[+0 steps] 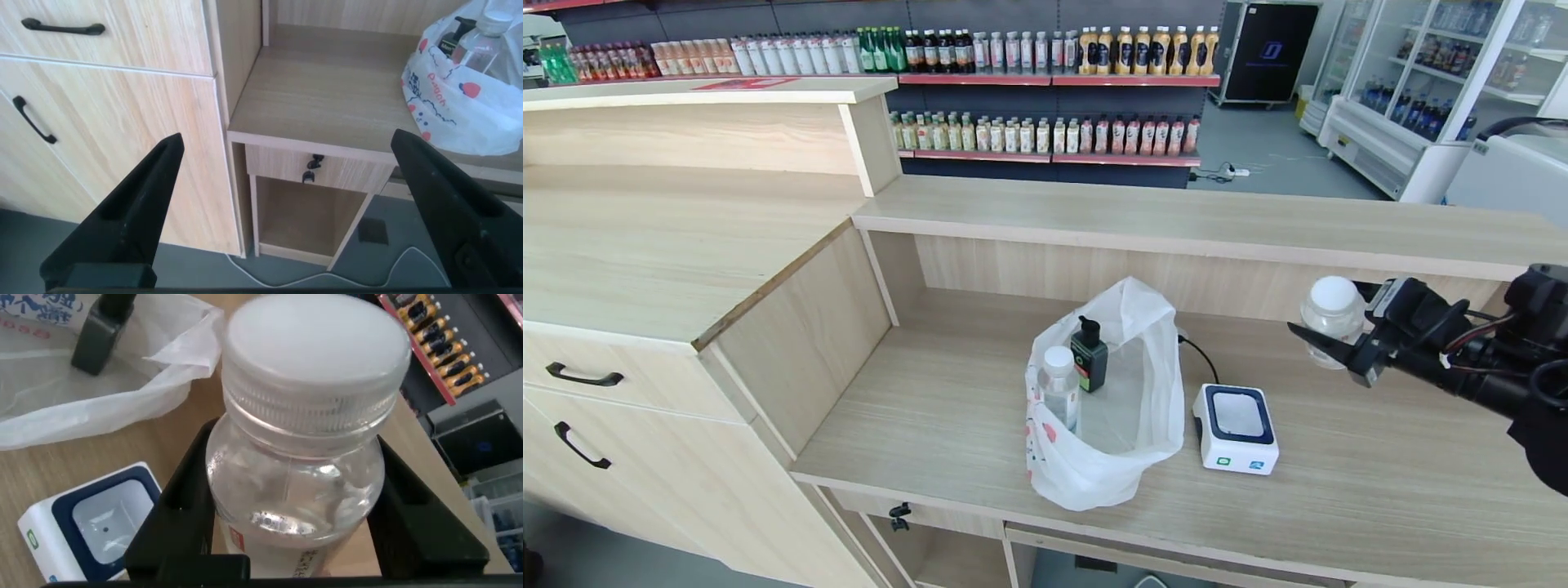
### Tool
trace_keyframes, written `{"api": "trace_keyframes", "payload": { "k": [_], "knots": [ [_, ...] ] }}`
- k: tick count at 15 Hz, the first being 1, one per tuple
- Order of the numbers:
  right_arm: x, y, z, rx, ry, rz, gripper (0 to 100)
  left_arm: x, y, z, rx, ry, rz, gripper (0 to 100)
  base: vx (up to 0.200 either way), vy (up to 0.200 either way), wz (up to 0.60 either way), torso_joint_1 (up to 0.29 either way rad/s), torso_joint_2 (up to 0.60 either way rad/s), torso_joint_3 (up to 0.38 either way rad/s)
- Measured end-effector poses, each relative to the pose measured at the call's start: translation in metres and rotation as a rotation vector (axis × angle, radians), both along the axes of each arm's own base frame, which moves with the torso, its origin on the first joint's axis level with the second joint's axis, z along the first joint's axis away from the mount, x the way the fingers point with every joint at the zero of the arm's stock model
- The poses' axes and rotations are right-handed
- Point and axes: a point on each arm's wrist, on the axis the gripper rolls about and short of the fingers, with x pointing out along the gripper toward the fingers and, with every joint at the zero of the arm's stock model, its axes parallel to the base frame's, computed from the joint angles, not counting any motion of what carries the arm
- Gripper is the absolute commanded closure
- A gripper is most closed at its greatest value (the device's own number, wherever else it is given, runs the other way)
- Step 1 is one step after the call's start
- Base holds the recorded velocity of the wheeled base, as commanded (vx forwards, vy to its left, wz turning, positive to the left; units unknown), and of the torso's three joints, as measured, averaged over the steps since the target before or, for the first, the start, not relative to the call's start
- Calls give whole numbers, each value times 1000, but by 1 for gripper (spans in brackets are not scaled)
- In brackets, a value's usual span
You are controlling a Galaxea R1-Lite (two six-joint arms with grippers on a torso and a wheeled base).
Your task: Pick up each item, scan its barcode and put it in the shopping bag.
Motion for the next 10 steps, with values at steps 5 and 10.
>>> {"api": "trace_keyframes", "payload": {
  "k": [5, 10],
  "knots": [
    [13, 6, -15, -4, -50, 46, 100, 0, 0, 0, 0, 0, 0, 0, 0, 0, 0, 0, 0, 0],
    [23, 18, -31, -7, -78, 167, 100, 0, 0, 0, 0, 0, 0, 0, 0, 0, 0, 0, 0, 0]
  ]
}}
